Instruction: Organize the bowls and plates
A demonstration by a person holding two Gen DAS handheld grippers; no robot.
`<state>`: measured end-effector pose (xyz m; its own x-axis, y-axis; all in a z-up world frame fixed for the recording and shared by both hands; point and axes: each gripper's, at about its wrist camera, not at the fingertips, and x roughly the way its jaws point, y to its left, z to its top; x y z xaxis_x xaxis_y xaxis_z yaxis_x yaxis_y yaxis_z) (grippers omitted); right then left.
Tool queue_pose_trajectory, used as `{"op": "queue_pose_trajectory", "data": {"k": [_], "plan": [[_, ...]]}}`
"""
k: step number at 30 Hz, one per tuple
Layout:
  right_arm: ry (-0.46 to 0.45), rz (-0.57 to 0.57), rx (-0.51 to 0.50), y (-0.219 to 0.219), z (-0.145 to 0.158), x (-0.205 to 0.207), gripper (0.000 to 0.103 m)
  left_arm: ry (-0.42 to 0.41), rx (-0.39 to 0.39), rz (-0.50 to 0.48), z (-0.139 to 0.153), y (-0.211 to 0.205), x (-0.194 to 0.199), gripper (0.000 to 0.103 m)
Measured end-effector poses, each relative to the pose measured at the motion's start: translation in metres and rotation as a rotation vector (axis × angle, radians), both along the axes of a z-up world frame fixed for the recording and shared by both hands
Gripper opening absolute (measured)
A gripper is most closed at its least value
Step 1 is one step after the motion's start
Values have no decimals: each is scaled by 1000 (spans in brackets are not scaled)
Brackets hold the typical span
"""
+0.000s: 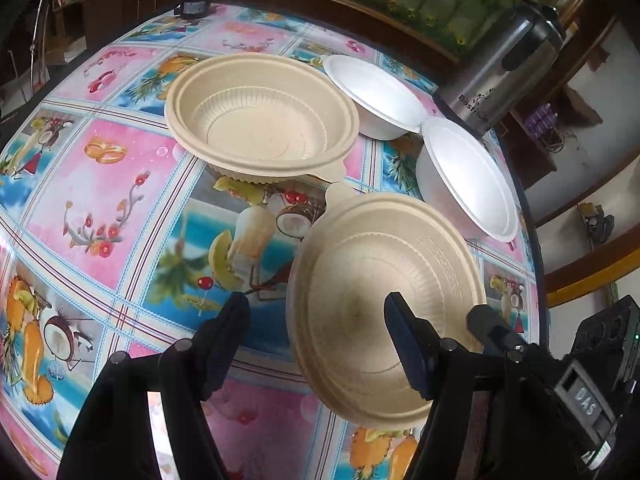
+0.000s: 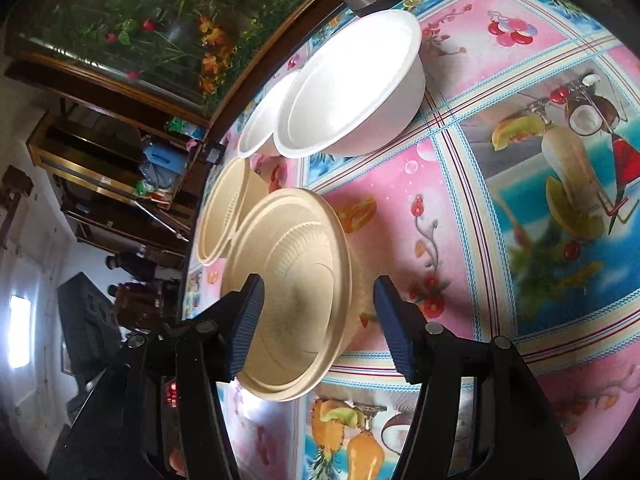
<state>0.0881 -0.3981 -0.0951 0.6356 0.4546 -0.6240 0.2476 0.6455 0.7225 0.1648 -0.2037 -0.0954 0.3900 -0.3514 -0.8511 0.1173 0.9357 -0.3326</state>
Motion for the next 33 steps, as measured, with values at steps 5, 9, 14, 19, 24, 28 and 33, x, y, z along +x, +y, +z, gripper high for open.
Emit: {"op": "queue_pose_trajectory", "data": {"k": [5,9,14,19,24,28,33], "plan": [[10,-3,-58,2,0,1,22,2,-3,-13,-3,-1,1,33],[-5,-33,-91,-2,4,-1,13,-5,19,-3,-6,-2,0,16],[-17,-25,-128,2,6,-1,10,-7,23,5,-8,5,-1,11],[-31,-8,-155,6,8,-1,9,-11,20,-6,-7,9,-6,11],[-38,5,-181,9,8,-2,8,-25,15,-16,-3,13,-16,11],[-45,14,-178,15,5,-4,8,-45,32,-17,1,18,-25,12],[-56,14,-182,32,8,-15,8,-44,26,-16,2,35,-33,11]]}}
